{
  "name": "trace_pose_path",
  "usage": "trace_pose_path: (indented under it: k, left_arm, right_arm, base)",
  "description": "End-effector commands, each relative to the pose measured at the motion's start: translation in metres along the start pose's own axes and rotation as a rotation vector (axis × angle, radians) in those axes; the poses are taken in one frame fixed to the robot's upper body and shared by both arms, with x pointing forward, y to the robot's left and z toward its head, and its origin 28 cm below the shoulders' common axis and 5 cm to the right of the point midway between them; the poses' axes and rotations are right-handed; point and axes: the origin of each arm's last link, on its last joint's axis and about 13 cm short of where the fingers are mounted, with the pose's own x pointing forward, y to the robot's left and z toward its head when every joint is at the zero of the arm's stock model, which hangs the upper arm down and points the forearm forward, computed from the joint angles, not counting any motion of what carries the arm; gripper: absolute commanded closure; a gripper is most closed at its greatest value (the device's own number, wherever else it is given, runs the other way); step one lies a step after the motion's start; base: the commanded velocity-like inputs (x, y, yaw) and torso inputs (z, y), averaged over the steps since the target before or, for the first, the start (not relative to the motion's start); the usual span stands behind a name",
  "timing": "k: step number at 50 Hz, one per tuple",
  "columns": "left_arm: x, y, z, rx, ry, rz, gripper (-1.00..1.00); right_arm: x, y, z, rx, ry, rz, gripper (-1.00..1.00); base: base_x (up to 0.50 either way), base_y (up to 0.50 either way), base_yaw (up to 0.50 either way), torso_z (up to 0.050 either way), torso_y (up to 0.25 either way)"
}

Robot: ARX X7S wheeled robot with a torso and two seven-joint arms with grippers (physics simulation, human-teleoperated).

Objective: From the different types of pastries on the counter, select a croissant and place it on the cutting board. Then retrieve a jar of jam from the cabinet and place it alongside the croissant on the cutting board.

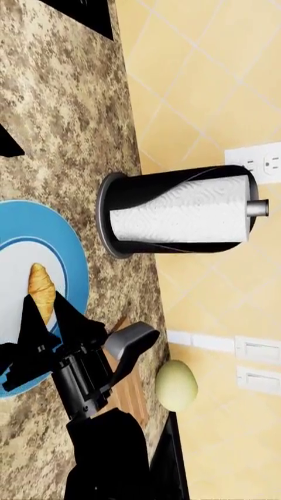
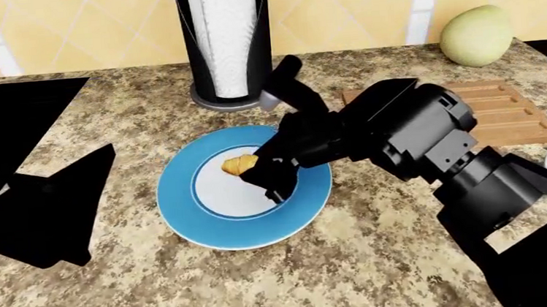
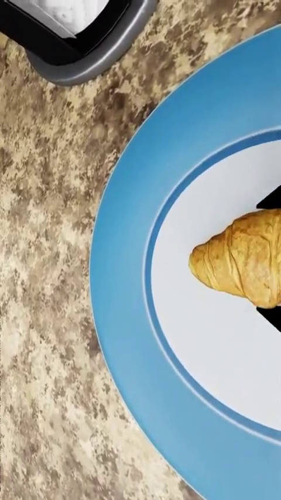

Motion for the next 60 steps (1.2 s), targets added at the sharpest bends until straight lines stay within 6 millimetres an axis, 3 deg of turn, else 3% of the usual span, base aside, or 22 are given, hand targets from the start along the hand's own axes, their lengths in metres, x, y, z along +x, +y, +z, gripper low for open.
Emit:
trace_pose_path:
  k: [1, 17, 30, 37, 52, 60]
  left_arm:
    - [0.001, 0.000, 0.000, 0.001, 0.001, -0.004, -1.00]
    - [0.000, -0.002, 0.001, 0.011, -0.004, -0.014, -1.00]
    - [0.002, -0.002, 0.001, 0.010, -0.009, -0.023, -1.00]
    - [0.001, -0.002, 0.000, 0.006, -0.013, -0.023, -1.00]
    - [0.004, -0.007, 0.003, 0.013, -0.020, -0.044, -1.00]
    - [0.005, -0.008, 0.005, 0.018, -0.023, -0.054, -1.00]
  right_arm:
    - [-0.003, 0.000, 0.000, -0.001, -0.002, -0.006, 1.00]
    - [-0.014, 0.004, 0.008, -0.016, -0.021, -0.002, 1.00]
    - [-0.049, 0.018, 0.023, -0.061, -0.085, -0.022, 1.00]
    - [-0.073, 0.030, 0.021, -0.060, -0.108, -0.117, 1.00]
    - [-0.127, 0.032, 0.019, 0.101, -0.122, -0.409, 1.00]
    - [-0.138, 0.023, 0.017, 0.161, -0.096, -0.583, 1.00]
  base:
    - [0.00, 0.00, 0.00, 0.000, 0.000]
    - [0.00, 0.00, 0.00, 0.000, 0.000]
    - [0.00, 0.00, 0.00, 0.000, 0.001]
    - [0.00, 0.00, 0.00, 0.000, 0.000]
    - [0.00, 0.00, 0.00, 0.000, 0.000]
    - [0.00, 0.00, 0.00, 0.000, 0.000]
